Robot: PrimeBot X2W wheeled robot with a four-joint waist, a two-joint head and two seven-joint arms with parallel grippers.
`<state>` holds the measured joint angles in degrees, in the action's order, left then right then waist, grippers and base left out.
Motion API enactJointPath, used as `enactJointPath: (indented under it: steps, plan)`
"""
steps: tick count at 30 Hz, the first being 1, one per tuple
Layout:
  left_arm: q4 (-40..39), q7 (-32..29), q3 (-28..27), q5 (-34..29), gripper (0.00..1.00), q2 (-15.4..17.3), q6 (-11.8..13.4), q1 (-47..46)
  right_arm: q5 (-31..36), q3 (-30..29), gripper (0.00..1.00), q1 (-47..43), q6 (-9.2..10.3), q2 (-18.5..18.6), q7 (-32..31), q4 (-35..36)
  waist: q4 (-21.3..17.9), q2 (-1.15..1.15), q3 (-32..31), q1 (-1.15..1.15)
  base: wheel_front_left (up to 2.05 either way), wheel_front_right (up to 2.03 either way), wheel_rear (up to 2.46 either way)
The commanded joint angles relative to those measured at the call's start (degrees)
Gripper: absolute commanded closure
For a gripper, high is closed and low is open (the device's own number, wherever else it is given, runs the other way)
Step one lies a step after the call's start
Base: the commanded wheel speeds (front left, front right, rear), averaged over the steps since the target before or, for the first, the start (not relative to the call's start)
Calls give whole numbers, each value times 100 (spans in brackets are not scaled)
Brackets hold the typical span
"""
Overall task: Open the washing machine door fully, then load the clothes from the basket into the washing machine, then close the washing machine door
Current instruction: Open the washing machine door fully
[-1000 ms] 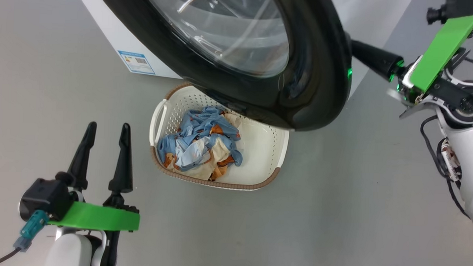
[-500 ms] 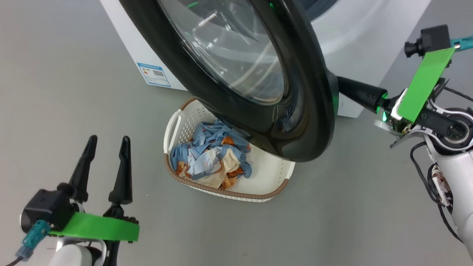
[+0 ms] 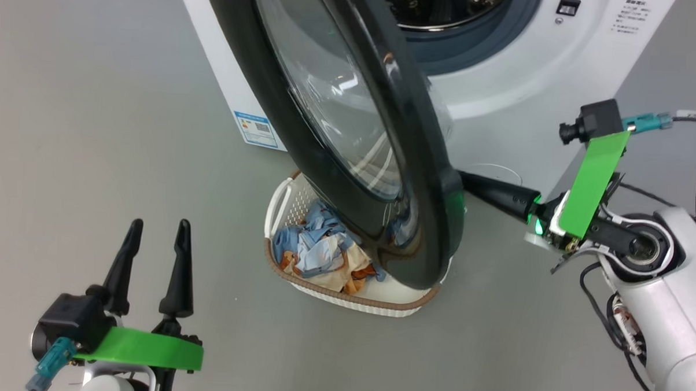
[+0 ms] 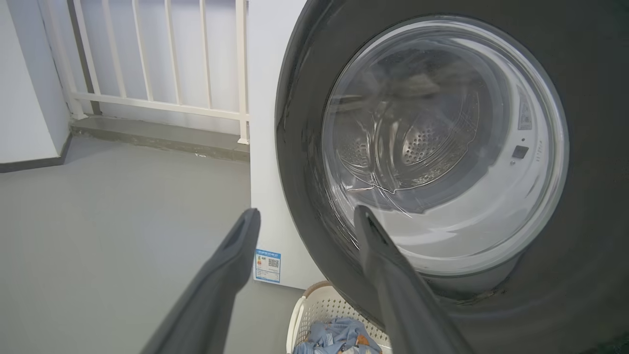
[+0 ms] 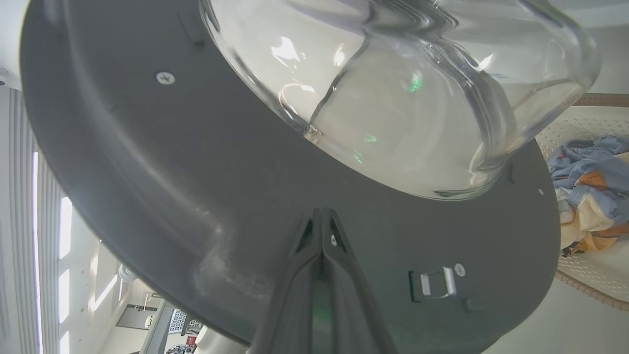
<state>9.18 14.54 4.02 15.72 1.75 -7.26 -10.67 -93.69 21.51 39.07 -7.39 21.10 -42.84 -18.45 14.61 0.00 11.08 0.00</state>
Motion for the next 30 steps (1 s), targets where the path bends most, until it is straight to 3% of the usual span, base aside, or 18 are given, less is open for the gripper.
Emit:
enactJointPath:
  steps: [1, 30]
  plan:
    - [-114, 46, -204, -55, 0, 112, -8, 51, -60, 86, 100, -139, -10, -125, -20, 267, 86, 0, -74, 0, 0, 0, 0]
    - [-55, 46, -193, -63, 0, 112, -19, 111, -39, 400, 100, -328, -10, -585, -175, 419, 562, 0, -179, 0, 0, 0, 0]
